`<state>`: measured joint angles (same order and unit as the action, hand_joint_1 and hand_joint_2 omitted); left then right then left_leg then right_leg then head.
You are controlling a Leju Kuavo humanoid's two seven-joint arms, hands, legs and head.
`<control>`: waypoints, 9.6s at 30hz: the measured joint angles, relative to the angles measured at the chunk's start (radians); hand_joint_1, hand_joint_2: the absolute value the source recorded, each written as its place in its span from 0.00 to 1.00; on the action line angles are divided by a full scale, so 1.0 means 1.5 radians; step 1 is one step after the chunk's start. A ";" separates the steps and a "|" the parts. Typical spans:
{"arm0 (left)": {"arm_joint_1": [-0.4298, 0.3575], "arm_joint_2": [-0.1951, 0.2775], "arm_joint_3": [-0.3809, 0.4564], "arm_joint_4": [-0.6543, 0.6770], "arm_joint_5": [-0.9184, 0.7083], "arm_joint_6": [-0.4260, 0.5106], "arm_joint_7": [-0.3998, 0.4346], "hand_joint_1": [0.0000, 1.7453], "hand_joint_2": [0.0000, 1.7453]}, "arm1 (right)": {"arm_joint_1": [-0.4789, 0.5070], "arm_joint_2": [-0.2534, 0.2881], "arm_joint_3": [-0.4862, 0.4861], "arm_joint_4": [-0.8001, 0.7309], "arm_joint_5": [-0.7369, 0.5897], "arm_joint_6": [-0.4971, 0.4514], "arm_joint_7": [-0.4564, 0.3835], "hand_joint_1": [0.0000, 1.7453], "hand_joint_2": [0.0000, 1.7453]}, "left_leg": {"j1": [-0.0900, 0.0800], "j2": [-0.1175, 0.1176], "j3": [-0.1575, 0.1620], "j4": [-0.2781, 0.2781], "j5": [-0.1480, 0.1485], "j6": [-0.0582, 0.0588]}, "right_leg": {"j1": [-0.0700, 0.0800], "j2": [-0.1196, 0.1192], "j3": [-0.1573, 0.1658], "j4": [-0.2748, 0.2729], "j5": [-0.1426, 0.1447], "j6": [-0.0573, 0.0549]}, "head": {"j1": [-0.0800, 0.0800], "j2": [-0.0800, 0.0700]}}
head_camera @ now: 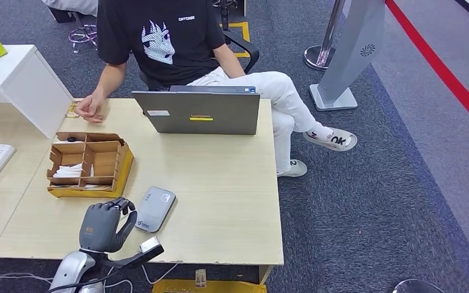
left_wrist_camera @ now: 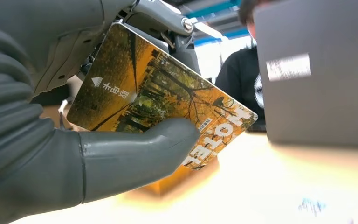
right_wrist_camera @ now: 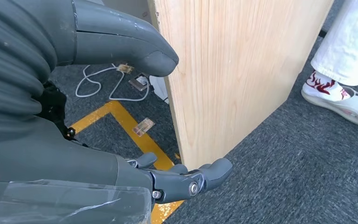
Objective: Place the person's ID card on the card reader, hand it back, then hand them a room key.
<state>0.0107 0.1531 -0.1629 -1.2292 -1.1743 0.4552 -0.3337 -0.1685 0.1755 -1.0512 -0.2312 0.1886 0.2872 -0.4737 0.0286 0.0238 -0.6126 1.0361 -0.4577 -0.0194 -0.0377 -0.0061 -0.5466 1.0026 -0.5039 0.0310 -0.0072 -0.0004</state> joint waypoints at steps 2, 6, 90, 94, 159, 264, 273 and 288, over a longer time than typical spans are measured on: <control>0.001 0.000 0.000 0.011 -0.003 -0.012 0.006 1.00 1.00 | 0.000 0.000 0.001 0.000 0.000 0.000 0.000 0.00 1.00 | 0.000 0.000 0.000 0.000 0.000 0.000 | 0.000 0.000 0.000 0.000 0.000 0.000 | 0.000 0.000; 0.001 -0.001 0.000 0.030 -0.012 -0.025 0.016 1.00 1.00 | 0.000 0.000 0.002 0.000 0.001 -0.001 0.001 0.00 1.00 | 0.000 0.000 0.000 0.000 0.000 0.000 | 0.000 0.000 0.000 0.000 0.000 0.000 | 0.000 0.000; -0.108 0.059 0.125 0.020 -0.062 -0.003 0.013 0.00 1.00 | -0.008 0.000 0.059 0.000 -0.039 -0.002 0.015 0.00 1.00 | 0.001 0.000 0.000 0.000 0.001 -0.001 | 0.001 0.000 -0.001 0.000 0.000 -0.001 | 0.000 0.000; -0.107 0.066 0.117 0.025 -0.073 -0.006 0.028 0.00 1.00 | -0.007 0.000 0.059 0.000 -0.040 -0.002 0.015 0.00 1.00 | 0.001 0.000 0.000 0.000 0.001 -0.001 | 0.001 0.000 -0.001 0.000 0.000 -0.001 | 0.000 0.000; -0.183 0.068 0.067 0.225 -0.122 0.049 0.043 1.00 1.00 | -0.010 0.000 0.087 0.000 -0.043 -0.011 0.022 0.00 1.00 | 0.001 0.000 0.000 0.000 0.001 -0.001 | 0.001 0.000 -0.001 0.000 0.001 -0.001 | 0.000 0.000; 0.136 -0.219 0.367 -0.429 0.755 0.003 -0.243 0.00 0.50 | 0.045 -0.002 0.082 -0.001 -0.129 0.014 -0.036 0.00 1.00 | 0.001 -0.002 0.000 -0.001 -0.002 0.000 | 0.001 -0.003 0.001 -0.001 -0.003 0.000 | 0.001 0.000; 0.050 -0.251 0.720 -0.042 0.813 -0.303 -0.242 0.00 1.00 | 0.064 -0.003 0.065 -0.004 -0.142 0.020 -0.038 0.00 1.00 | 0.002 0.001 0.002 -0.001 -0.002 -0.002 | 0.002 0.001 0.002 -0.001 -0.002 -0.003 | 0.000 0.000; -0.041 -0.153 0.913 0.538 0.801 -0.275 -0.169 0.73 1.00 | 0.058 -0.004 0.089 -0.004 -0.150 0.028 -0.031 0.30 1.00 | 0.001 -0.001 0.002 -0.001 -0.002 -0.002 | 0.001 -0.001 0.002 -0.001 -0.003 -0.002 | 0.000 0.000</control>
<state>-0.0505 -0.0758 1.2062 -0.4218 0.0266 0.0427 -0.5873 -0.0808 0.1692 -0.9183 -0.2369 -0.0364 0.3285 -0.5196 0.0306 0.0225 -0.6099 1.0344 -0.4612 -0.0224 -0.0355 -0.0077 -0.5431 1.0011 -0.5080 0.0287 -0.0068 -0.0004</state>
